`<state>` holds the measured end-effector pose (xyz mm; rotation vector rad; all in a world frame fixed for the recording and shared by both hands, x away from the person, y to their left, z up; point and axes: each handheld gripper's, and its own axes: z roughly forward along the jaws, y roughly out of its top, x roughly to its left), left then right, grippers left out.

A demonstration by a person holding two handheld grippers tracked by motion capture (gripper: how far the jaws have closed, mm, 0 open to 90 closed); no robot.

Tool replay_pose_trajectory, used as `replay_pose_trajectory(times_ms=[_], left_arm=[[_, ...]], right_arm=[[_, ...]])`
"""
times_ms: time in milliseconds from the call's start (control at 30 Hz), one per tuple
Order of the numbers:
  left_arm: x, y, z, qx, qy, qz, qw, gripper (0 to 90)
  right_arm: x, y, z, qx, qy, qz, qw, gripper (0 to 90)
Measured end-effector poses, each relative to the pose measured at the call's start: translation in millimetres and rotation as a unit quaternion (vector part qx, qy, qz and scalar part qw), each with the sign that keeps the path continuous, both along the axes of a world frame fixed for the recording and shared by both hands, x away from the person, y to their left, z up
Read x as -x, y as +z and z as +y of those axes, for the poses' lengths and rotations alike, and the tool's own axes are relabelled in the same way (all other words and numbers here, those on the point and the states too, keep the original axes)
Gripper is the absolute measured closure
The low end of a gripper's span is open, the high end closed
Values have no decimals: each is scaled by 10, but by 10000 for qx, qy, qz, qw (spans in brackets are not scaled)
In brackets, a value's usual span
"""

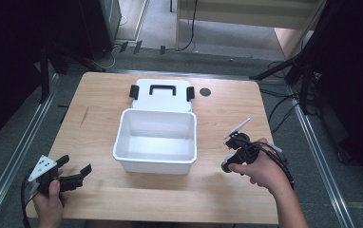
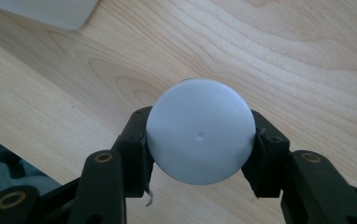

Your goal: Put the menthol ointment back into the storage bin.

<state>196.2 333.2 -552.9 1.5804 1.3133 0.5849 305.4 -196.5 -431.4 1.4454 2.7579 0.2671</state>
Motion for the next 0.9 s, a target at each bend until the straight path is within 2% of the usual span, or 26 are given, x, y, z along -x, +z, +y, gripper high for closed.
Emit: replay_pose_trajectory(times_ms=[333,467,633,900], left_arm=[[-2,0,1,-2,50,-13,10000,2],[-2,1,1,-7,52,-12,10000,2],[-1,2,-2,-5,40,-14,10000,2],[-5,1,-6,5,44,-38,10000,2]], right_arm=[[-109,249,171,-88,58,29,9999,509],[-141,314,247,-94,172,-21,9998,509],[-185,386,344,-106,171,71,9998,509],[-255,529,525,-124,304,86,9994,510]])
